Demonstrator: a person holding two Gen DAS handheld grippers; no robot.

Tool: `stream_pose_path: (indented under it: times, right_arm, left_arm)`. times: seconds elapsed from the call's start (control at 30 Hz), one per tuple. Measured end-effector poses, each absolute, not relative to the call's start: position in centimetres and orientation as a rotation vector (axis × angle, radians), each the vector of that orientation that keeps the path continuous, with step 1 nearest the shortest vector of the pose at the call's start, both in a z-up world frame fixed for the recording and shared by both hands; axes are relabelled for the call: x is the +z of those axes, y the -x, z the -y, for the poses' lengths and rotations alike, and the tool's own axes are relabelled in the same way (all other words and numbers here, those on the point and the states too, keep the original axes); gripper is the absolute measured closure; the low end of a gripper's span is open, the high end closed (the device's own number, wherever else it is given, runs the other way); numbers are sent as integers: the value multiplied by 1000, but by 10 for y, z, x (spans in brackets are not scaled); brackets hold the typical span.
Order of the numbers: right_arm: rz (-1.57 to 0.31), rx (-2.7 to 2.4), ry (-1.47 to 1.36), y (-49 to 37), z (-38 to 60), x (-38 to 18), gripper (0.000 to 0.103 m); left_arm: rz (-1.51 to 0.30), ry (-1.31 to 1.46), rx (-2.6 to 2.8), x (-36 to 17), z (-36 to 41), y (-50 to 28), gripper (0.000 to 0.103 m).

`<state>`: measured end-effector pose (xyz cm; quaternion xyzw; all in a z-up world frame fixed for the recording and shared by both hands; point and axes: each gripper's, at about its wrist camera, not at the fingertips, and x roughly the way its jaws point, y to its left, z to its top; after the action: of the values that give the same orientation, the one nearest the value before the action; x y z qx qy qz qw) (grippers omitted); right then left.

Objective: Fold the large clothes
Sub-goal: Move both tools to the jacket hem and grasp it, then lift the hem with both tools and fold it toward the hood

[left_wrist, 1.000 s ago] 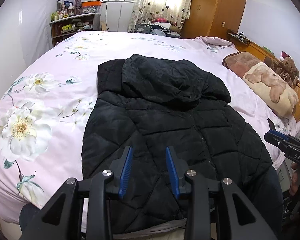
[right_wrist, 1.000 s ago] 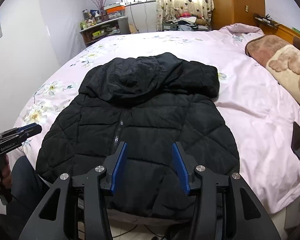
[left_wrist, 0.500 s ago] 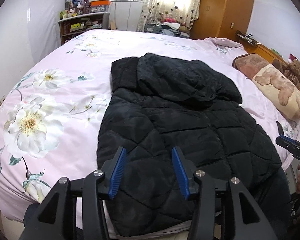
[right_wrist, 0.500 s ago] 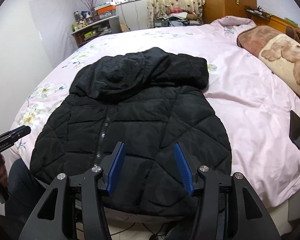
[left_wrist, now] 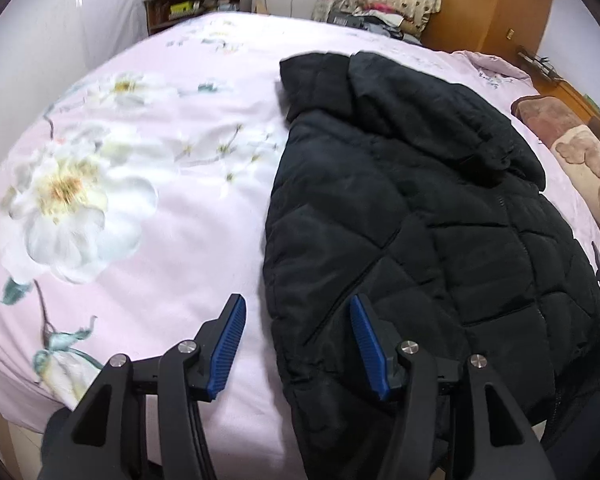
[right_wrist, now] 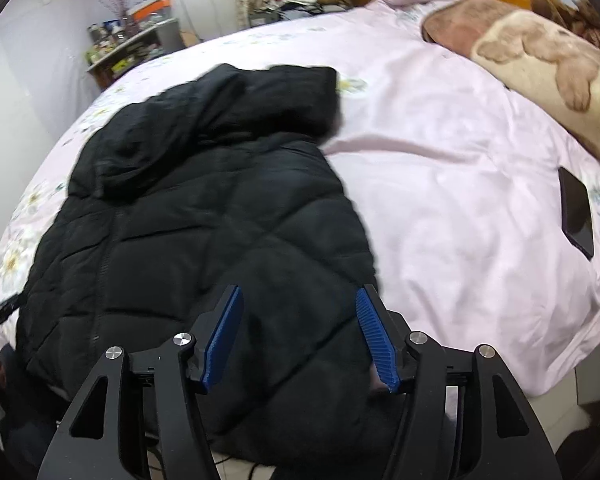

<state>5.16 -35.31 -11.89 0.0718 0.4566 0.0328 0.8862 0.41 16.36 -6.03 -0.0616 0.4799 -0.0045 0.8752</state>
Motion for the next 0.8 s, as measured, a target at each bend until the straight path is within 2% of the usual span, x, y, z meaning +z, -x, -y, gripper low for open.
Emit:
stream_pose_path:
  times: [0.27, 0.43, 0.63, 0.67, 0.7, 0.73, 0.77, 0.8]
  right_arm:
    - [-1095, 74, -282, -76, 380, -153, 40]
    - [-1141, 137, -327, -76, 377, -160, 39]
    - [-1197, 161, -352, -75, 374, -170, 38]
    - [-1210, 161, -365, -77, 376, -173, 38]
    - [-1228, 160, -388, -78, 378, -176, 39]
    - [-1232, 158, -399, -79, 379, -176, 46]
    - [-1223, 162, -391, -78, 377, -172, 53]
    - [-1214, 171, -388, -77, 376, -169, 69]
  left_arm:
    - [-1056, 247, -61, -80, -162, -4, 41]
    - [-1076, 240, -98, -87, -145, 5, 35]
    - [-1101, 187, -106, -97, -135, 13, 34]
    - [-1103, 187, -103, -97, -134, 12, 35]
    - [-1107, 189, -105, -96, -134, 11, 47]
    - [-1107, 186, -111, -93, -134, 10, 58]
    - [-1103, 172, -112, -89, -132, 11, 64]
    - [-1095, 153, -117, -83, -130, 11, 76]
